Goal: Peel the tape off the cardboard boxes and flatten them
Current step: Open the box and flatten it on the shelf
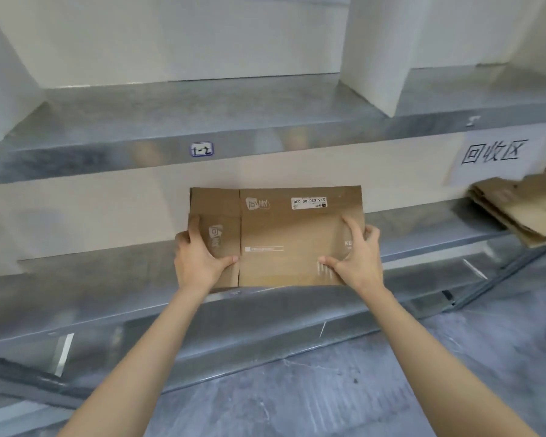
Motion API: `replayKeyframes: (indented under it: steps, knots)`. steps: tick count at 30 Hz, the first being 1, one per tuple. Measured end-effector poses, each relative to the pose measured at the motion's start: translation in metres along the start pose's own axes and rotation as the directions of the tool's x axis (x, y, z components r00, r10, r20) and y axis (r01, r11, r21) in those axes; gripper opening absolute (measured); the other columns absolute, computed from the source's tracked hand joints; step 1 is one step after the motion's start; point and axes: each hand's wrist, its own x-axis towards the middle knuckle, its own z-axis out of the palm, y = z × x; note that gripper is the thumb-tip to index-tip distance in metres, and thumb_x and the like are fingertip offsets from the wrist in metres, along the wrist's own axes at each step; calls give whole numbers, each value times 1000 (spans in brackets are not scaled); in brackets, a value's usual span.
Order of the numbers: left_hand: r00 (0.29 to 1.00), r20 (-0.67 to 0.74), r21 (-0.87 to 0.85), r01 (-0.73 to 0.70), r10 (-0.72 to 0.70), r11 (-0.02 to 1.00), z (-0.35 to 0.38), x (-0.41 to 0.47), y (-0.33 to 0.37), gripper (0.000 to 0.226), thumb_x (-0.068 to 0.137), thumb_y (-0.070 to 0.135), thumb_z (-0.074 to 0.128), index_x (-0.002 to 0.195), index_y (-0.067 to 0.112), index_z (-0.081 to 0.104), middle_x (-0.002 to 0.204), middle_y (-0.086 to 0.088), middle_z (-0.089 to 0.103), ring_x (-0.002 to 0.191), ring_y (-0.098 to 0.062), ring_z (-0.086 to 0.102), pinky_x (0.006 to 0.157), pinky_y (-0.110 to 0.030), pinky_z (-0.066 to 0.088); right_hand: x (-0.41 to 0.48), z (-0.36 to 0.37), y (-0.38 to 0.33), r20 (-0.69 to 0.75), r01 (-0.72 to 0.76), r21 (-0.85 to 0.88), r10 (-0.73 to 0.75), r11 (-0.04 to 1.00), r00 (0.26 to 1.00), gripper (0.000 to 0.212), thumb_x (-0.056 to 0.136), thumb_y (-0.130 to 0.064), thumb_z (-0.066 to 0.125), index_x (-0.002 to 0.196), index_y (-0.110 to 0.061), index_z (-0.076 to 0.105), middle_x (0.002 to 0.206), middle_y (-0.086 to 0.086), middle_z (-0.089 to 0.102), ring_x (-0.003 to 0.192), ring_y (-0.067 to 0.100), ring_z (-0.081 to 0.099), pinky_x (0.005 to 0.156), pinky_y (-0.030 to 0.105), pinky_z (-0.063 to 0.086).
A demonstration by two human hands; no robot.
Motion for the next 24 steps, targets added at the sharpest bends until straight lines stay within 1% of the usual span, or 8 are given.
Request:
replayKeyframes:
  steps: [2,6,11,13,15,17,21,24]
  knots:
    - [998,2,3,-64,64,998,29,-14,47,117,55,45,93,148,27,23,133,-19,41,118,-40,48,95,-49,47,1,-42,32,-70,-35,-44,32,998,997,98,61,-41,90,138,-49,30,136,3,26,120,27,46,92,44,50]
    - [985,31,-52,-167,168,985,85,-43,131,110,61,44,91,148,26,26,136,-18,40,126,-38,43,101,-47,43,2,-121,97,-181,-100,-89,82,991,980,102,65,-40,88,143,-50,23,143,6,23,124,32,45,96,48,49]
    - [955,111,-138,-259,275,956,146,-72,217,106,66,44,88,149,29,23,145,-13,32,134,-33,39,101,-49,45,5,-201,169,-214,-190,-73,171,979,962,101,72,-38,83,150,-45,19,156,13,13,137,31,34,111,52,33]
    - [938,138,-140,-298,316,944,167,-79,246,105,66,46,87,148,29,24,148,-10,25,134,-33,40,99,-50,47,9,-228,193,-228,-220,-63,201,973,953,97,73,-42,82,150,-44,22,158,14,11,141,33,26,112,53,29]
    - [923,160,-138,-329,349,934,190,-82,273,105,65,50,86,147,30,25,147,-6,21,128,-33,46,95,-50,49,16,-251,217,-255,-254,-67,229,965,939,96,71,-52,80,149,-44,24,159,15,10,144,35,20,113,53,26]
    - [911,186,-150,-345,369,926,216,-84,300,105,64,52,86,148,30,25,147,-6,19,124,-33,49,95,-49,50,26,-271,240,-284,-289,-73,258,955,923,97,69,-59,79,148,-45,25,160,12,9,143,34,20,112,51,25]
    - [896,207,-155,-366,392,918,275,-81,353,105,63,55,85,148,28,28,147,-11,23,133,-32,38,101,-46,45,61,-306,288,-314,-321,-101,276,942,909,98,65,-63,79,145,-42,27,160,0,0,141,36,23,112,52,25]
    - [896,192,-110,-387,401,916,319,-75,395,101,63,57,84,144,24,35,141,-17,33,128,-36,34,104,-44,37,100,-332,327,-331,-346,-122,290,930,898,95,64,-60,81,141,-39,29,159,-1,3,136,39,28,111,54,27]
